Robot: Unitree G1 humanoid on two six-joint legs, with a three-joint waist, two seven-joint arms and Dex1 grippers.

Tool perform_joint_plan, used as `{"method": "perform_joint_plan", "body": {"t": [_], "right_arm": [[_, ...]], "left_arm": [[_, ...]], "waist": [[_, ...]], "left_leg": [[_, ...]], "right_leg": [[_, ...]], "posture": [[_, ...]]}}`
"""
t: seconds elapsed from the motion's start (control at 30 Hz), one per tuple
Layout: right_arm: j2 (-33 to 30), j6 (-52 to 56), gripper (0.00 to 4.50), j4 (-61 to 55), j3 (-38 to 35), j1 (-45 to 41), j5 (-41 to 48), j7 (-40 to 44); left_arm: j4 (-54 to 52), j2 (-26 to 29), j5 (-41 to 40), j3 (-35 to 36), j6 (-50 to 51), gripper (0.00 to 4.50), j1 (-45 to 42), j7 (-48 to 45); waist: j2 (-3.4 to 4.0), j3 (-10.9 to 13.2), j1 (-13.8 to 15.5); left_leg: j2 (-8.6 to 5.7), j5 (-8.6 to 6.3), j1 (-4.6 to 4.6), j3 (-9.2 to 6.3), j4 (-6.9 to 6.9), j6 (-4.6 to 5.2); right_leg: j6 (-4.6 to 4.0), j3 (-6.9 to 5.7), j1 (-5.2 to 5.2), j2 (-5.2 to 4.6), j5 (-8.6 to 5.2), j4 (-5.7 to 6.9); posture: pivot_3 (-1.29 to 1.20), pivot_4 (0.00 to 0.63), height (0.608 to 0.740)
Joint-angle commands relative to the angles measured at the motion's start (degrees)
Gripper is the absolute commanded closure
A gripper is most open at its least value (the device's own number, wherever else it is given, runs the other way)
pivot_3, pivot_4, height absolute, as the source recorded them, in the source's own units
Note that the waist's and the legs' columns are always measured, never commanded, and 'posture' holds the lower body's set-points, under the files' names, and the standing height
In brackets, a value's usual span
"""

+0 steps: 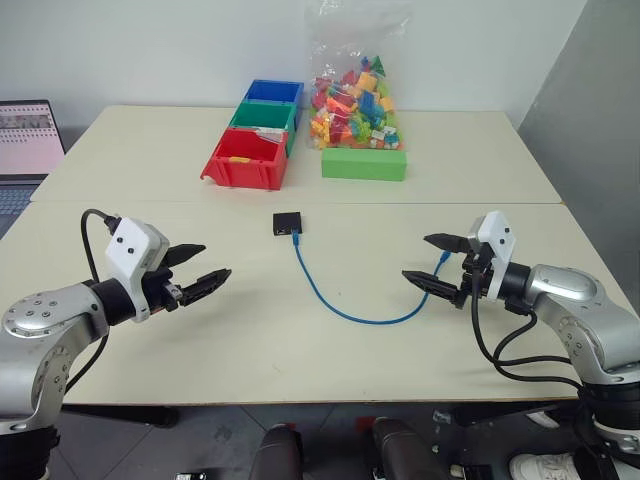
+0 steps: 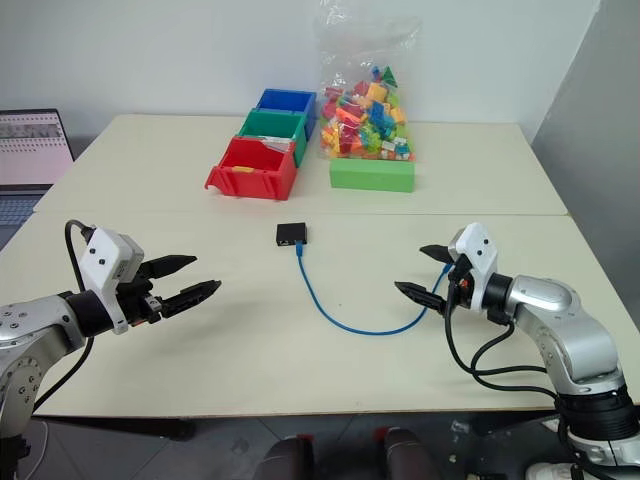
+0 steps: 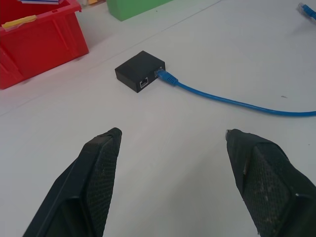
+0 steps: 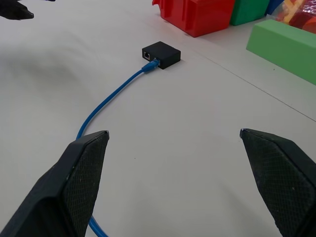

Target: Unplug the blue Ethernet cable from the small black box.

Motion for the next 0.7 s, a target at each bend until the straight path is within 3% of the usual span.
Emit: {"method": "perform_joint_plan", "body": {"t": [0.03,0.43,0.57,0.7], "right_arm": [[-0.1,-1.9,0.0,-0.8,-0.7,-0.8,-0.3,0.4],[0.7,-2.5,0.0,-0.8,0.8,-0.7,-1.2,0.5],[5.8,-2.2,0.0,-1.6,5.1,-2.3,-1.5,-2.1],[13.7,-3.3,0.0,1.3,13.1,-5.6,-8.1,-7.7]], "left_arm": [[-2.3,0.2,-0.6,2.0,-1.5,0.91,-0.2,-0.5],[-3.3,0.1,-0.6,1.5,-1.5,0.91,0.6,-0.9],[-3.8,0.4,-0.7,1.3,-2.6,0.91,2.6,-3.6],[-1.2,1.6,0.7,0.6,-6.1,0.91,4.1,-7.9]], "waist": [[0.0,0.0,0.0],[0.0,0.0,0.0],[0.0,0.0,-0.4],[0.01,0.0,-0.6]], "left_leg": [[0.0,0.0,0.0,0.0,0.0,0.0],[0.0,0.0,0.0,0.0,0.0,0.0],[0.01,0.0,0.03,0.02,0.0,0.0],[0.04,0.0,0.02,0.02,0.0,0.0]], "right_leg": [[0.0,0.0,0.0,0.0,0.0,0.0],[0.0,0.01,0.0,0.0,0.0,0.0],[0.0,0.03,0.0,0.0,0.0,0.01],[-0.01,0.04,-0.06,0.03,0.0,0.06]], "posture": [[0.0,0.15,0.74],[0.0,0.15,0.74],[0.0,0.15,0.74],[0.0,0.15,0.74]]}}
